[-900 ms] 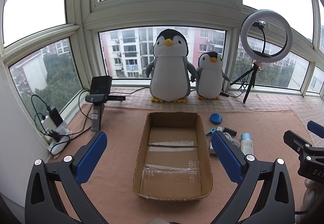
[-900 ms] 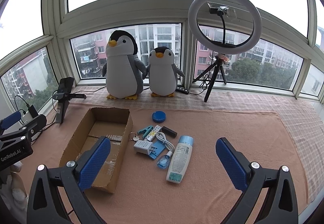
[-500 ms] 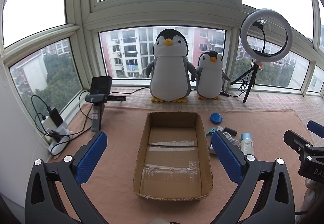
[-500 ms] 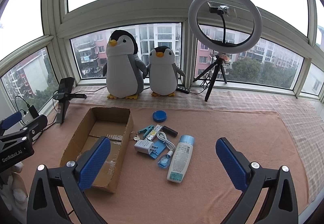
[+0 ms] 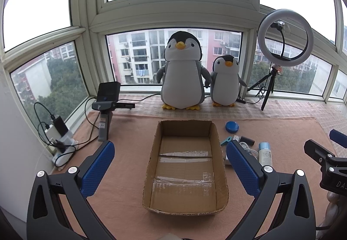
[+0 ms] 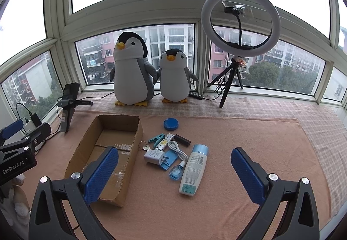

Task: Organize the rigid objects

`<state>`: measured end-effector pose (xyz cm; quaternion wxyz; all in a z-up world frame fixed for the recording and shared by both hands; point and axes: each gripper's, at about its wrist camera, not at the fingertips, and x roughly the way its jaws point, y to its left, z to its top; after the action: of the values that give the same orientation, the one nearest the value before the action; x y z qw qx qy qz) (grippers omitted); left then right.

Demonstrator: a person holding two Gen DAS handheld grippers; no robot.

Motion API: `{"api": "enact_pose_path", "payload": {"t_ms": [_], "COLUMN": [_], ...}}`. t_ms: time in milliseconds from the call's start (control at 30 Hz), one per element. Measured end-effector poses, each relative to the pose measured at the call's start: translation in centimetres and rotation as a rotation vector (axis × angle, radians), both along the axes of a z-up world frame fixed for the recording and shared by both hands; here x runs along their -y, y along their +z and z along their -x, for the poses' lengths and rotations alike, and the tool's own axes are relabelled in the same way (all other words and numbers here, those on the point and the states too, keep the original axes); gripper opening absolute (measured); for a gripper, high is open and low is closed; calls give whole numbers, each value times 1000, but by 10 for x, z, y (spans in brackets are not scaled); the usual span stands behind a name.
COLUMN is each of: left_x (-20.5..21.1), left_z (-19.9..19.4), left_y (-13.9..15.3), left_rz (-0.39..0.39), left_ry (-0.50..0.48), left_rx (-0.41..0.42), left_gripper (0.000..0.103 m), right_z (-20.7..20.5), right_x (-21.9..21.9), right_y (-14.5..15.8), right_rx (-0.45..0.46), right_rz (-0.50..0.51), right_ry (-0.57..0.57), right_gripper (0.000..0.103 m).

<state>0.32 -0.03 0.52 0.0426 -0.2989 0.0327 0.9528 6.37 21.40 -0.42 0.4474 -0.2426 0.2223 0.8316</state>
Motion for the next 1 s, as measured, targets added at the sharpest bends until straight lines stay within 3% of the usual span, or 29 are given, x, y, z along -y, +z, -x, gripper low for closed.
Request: {"api": "enact_pose_path", "payload": {"t_ms": [1000], "left_x": [2], "left_z": [10], "left_y": [-12], "left_rz": [21], "left_ry": [-36], "left_rx": [39], "left_gripper": [102], "right_z": [1], "right_x": [-8], "right_y": [-9], "right_rx": [7], "right_rz": [33], "right_ry": [-12], "right_gripper": [103]}}
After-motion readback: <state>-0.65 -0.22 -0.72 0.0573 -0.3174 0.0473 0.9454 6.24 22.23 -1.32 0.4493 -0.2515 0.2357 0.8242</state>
